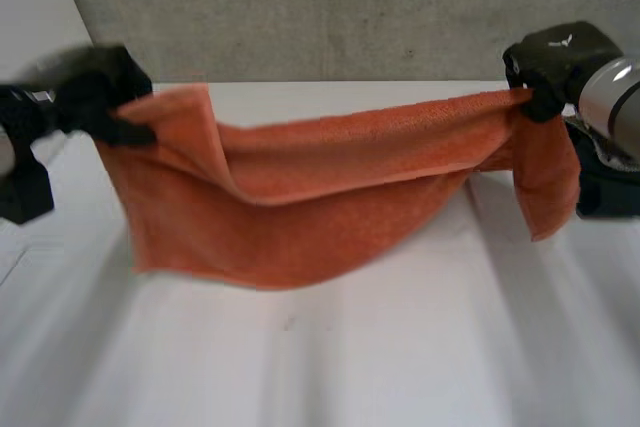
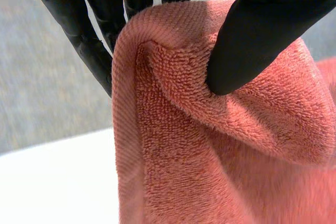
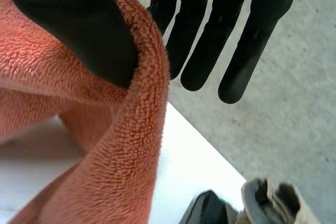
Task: Fold the laundry.
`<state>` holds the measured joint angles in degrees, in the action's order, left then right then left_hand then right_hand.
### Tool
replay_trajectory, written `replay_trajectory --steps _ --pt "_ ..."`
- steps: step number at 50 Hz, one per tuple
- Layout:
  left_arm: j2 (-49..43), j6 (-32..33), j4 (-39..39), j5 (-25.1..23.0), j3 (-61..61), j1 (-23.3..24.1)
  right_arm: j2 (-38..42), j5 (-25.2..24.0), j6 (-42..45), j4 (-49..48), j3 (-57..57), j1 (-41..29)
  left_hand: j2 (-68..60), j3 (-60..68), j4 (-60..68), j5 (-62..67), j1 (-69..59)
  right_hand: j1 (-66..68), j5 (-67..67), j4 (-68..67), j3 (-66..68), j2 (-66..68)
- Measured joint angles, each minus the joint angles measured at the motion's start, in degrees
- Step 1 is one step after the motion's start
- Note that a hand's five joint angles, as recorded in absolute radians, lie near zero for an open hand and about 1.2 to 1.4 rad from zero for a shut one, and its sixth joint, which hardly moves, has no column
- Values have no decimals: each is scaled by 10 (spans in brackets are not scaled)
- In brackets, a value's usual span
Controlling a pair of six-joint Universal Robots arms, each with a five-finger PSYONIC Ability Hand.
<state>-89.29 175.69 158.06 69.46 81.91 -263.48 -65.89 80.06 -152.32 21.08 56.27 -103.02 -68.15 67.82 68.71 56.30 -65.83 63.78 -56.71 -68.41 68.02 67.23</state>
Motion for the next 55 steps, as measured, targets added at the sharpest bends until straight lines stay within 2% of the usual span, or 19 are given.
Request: replay_trajectory --steps 3,7,15,20,21,22,23,25,26,32,36,37,38,41,47,51,55 --pt "-18 17 9 -1 20 0 22 -19 13 29 -39 2 0 0 0 0 0 0 -1 0 0 0" --pt "-71 53 39 4 50 2 102 -51 44 75 -119 -3 0 0 0 0 0 0 -1 0 0 0" --pt "-173 81 70 28 38 4 300 -95 144 86 -246 -26 0 0 0 0 0 -7 10 14 -14 -13" --pt "-211 83 68 37 9 2 349 -81 161 59 -276 -30 0 0 0 0 0 -420 436 441 -439 -450" --pt "-214 83 67 37 4 1 347 -75 155 55 -274 -30 0 0 0 0 0 -420 436 441 -439 -450" --pt "-216 83 66 38 1 0 343 -70 148 52 -271 -30 0 0 0 0 0 -495 516 530 -525 -520" --pt "-218 83 65 38 -4 -1 332 -60 133 50 -263 -29 0 0 0 0 0 -511 538 556 -553 -547" --pt "-218 83 64 39 -7 -2 322 -53 119 49 -254 -29 0 0 0 0 0 -511 540 560 -557 -551" --pt "-216 82 63 39 -10 -3 289 -34 82 53 -225 -27 0 0 0 0 0 -511 540 566 -561 -553" --pt "-198 81 64 37 -7 -7 149 39 -19 90 -70 -17 0 0 0 0 0 -510 539 563 -559 -551" --pt "-187 81 68 36 -2 -8 65 70 -33 100 48 -11 0 0 0 0 0 -475 498 519 -514 -506" --pt "-187 81 68 36 -2 -8 65 70 -33 100 48 -11 0 0 0 0 0 -475 498 519 -514 -506" --pt "-184 81 70 35 0 -8 29 72 -24 97 106 -7 0 0 0 0 0 -443 469 489 -484 -480" --pt "-181 82 72 35 2 -9 -12 61 4 83 182 -1 0 0 0 0 0 -431 455 477 -472 -479" --pt "-178 82 77 33 5 -11 -65 3 94 29 316 18 0 0 0 0 0 -426 447 472 -467 -479" --pt "-177 83 80 32 7 -12 -67 -31 145 -24 377 27 0 0 0 0 0 -430 472 483 -477 -480" --pt "-177 83 82 31 7 -12 -56 -44 169 -76 409 31 0 0 0 0 0 -436 487 490 -487 -480"
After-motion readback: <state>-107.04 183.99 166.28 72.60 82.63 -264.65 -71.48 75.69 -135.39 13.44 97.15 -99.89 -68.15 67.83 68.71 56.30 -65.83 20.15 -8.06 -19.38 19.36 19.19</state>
